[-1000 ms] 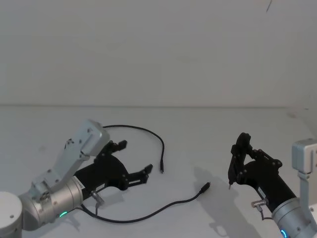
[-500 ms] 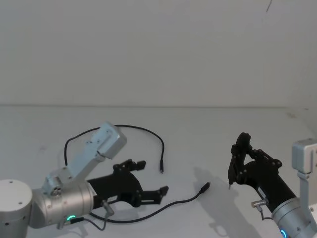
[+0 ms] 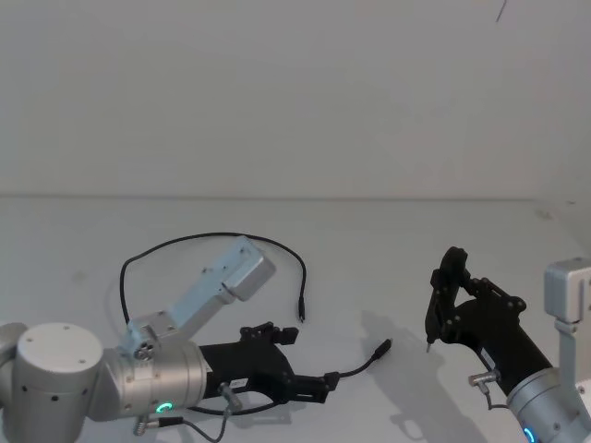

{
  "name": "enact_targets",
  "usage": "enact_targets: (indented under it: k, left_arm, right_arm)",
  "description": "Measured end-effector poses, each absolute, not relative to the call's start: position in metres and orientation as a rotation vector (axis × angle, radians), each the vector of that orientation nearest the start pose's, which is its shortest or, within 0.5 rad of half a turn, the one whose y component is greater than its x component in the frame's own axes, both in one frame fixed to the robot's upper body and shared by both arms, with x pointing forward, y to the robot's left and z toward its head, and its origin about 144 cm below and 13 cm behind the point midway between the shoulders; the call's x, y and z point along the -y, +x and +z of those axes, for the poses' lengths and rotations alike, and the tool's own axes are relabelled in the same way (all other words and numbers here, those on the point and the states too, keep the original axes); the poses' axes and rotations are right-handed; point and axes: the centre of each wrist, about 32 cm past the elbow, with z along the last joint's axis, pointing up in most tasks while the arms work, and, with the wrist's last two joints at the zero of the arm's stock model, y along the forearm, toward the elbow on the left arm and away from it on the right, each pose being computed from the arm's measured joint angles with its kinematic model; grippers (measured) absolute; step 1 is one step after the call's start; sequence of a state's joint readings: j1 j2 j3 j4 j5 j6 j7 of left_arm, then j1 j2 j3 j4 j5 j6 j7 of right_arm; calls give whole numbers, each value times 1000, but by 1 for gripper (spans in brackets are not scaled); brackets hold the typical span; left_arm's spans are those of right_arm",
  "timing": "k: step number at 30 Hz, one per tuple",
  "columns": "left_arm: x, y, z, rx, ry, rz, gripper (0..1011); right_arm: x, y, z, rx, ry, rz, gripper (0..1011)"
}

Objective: Pick up the data cable with the one hand.

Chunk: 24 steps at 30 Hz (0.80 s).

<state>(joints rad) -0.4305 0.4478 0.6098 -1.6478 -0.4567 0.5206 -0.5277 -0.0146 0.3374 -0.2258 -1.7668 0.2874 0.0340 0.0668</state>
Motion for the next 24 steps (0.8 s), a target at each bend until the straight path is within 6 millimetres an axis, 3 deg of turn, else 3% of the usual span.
enact_targets:
  k: [24]
  left_arm:
    - [-155, 522, 1244, -199, 443, 510, 1001]
  right_arm:
    - [237, 443, 1189, 75, 26, -1230, 279]
